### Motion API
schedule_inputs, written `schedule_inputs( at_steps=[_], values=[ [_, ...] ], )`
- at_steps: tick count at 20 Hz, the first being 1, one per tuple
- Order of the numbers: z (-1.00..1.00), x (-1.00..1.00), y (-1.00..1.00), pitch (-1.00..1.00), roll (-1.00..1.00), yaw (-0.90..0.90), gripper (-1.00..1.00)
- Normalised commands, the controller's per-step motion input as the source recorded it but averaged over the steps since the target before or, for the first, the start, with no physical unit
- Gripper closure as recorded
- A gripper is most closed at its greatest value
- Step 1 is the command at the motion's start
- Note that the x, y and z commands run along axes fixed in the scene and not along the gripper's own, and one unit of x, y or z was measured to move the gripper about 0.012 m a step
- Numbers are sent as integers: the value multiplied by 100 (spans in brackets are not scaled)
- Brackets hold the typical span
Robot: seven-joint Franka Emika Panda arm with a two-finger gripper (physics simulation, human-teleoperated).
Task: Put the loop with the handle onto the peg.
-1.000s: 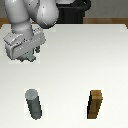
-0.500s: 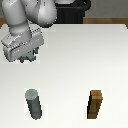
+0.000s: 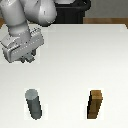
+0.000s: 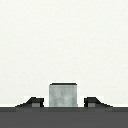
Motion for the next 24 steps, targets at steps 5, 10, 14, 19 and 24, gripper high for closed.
schedule_inputs(
  at_steps=[5, 10, 14, 19, 24],
  values=[
    [0, 0, 0, 0, 0, 0, 100],
    [20, 0, 0, 0, 0, 0, 100],
    [0, 0, 0, 0, 0, 0, 100],
    [60, 0, 0, 0, 0, 0, 100],
    [100, 0, 0, 0, 0, 0, 100]
  ],
)
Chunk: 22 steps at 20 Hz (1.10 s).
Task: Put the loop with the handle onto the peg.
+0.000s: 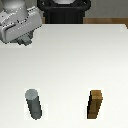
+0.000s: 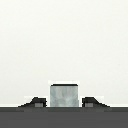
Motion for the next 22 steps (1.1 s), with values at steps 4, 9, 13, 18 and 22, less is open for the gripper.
schedule_inputs(
  at_steps=[4, 9, 13, 18, 22],
  values=[
    [0, 0, 0, 0, 0, 0, 100],
    [0, 0, 0, 0, 0, 9, 100],
    [0, 0, 0, 0, 0, 92, 100],
    [0, 0, 0, 0, 0, 87, 100],
    [0, 0, 0, 0, 0, 86, 100]
  ],
)
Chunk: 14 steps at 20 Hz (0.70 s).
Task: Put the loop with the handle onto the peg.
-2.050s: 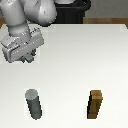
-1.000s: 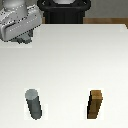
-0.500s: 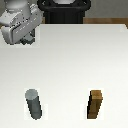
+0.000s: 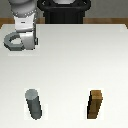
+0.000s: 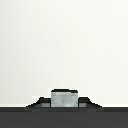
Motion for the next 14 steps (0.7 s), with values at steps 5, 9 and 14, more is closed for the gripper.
schedule_inputs(
  at_steps=[5, 9, 14],
  values=[
    [0, 0, 0, 0, 0, 84, 100],
    [0, 0, 0, 0, 0, 82, 100],
    [0, 0, 0, 0, 0, 84, 100]
  ],
)
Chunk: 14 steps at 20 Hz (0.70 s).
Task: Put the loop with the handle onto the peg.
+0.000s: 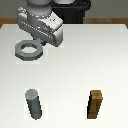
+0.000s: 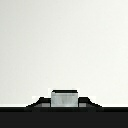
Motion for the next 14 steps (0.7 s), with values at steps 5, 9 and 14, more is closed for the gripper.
schedule_inputs(
  at_steps=[5, 9, 14],
  values=[
    [20, 0, 0, 0, 0, 33, 100],
    [0, 0, 0, 0, 0, 0, 100],
    [0, 0, -40, 0, 0, 0, 100]
  ],
)
